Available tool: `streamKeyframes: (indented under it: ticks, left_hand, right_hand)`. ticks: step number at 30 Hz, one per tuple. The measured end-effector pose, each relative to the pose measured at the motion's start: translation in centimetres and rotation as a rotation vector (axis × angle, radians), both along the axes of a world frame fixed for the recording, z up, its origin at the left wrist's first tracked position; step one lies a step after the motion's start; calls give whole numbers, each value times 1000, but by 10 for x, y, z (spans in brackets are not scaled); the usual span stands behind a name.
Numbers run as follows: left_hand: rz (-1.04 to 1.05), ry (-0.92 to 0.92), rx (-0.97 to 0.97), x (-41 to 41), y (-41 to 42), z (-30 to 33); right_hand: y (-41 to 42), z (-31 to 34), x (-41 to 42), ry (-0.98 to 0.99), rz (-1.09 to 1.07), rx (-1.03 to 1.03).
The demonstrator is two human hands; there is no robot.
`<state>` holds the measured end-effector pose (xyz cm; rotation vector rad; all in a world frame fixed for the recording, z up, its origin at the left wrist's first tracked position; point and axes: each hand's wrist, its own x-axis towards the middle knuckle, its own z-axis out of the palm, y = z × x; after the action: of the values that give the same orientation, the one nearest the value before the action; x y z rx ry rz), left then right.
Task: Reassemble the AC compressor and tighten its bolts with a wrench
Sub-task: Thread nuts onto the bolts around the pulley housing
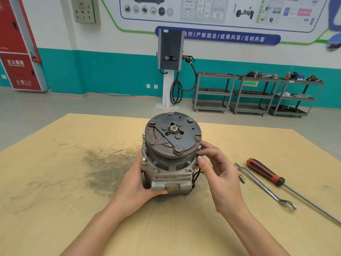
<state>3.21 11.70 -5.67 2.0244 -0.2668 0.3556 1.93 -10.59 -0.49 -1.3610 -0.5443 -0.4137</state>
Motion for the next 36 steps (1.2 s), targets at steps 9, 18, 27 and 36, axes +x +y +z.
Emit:
streamKeyframes:
  ticks: [9, 18, 27, 36]
  left_hand:
    - [-20, 14, -18, 2, 0, -2]
    - [-43, 19, -39, 2, -1, -1]
    - [-10, 28, -6, 4, 0, -3]
    - [-22, 14, -15, 4, 0, -3]
  right_hand:
    - [5, 4, -1, 45, 1, 82]
    - [-1, 5, -3, 29, 15, 3]
    - [-2, 1, 0, 32, 5, -40]
    - [3, 4, 0, 59, 13, 65]
